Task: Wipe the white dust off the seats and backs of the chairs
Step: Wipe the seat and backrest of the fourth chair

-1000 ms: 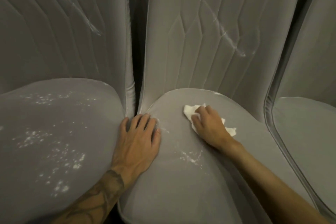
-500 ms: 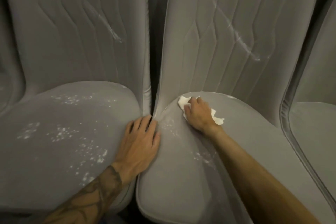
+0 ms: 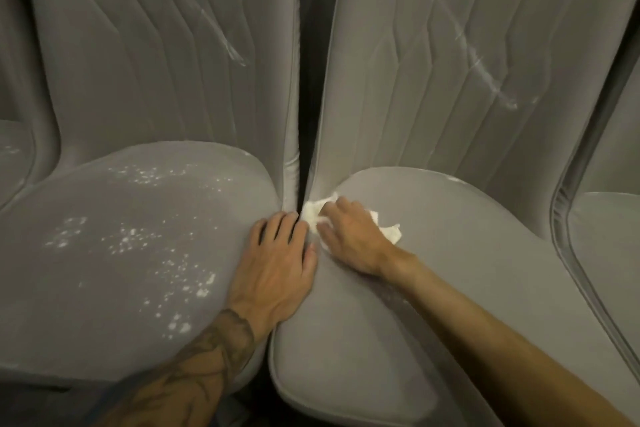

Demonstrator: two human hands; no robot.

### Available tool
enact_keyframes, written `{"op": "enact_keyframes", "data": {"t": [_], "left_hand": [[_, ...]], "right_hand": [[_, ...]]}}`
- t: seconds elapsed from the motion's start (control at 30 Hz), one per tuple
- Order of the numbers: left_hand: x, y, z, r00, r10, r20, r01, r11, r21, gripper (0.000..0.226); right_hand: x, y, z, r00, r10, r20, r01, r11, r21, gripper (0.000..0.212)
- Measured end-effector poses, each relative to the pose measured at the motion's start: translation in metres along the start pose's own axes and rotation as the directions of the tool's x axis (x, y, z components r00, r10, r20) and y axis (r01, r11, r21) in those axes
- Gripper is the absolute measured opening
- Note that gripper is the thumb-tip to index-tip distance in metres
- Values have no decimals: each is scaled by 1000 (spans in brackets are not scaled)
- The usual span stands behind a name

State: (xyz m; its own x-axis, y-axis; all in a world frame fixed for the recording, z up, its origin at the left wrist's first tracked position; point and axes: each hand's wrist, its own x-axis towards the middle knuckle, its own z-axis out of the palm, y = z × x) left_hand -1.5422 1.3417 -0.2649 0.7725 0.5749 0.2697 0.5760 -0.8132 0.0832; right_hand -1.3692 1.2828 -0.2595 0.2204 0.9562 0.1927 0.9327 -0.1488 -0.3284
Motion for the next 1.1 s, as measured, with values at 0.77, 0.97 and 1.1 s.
{"op": "enact_keyframes", "data": {"t": [0.77, 0.97, 1.1], "left_hand": [[0, 0, 4, 1000, 14, -15, -13, 1000, 23, 34], [0, 5, -2, 1000, 4, 11, -4, 1000, 21, 40], [0, 6, -3, 1000, 4, 5, -4, 1000, 25, 40]], "right_hand": [[-79, 47, -46, 894, 421, -155, -447, 862, -240, 29], [-111, -2, -33, 999, 7, -50, -13, 993, -121, 22], [-119, 52, -56, 951, 290, -110, -307, 930, -202, 26]]}}
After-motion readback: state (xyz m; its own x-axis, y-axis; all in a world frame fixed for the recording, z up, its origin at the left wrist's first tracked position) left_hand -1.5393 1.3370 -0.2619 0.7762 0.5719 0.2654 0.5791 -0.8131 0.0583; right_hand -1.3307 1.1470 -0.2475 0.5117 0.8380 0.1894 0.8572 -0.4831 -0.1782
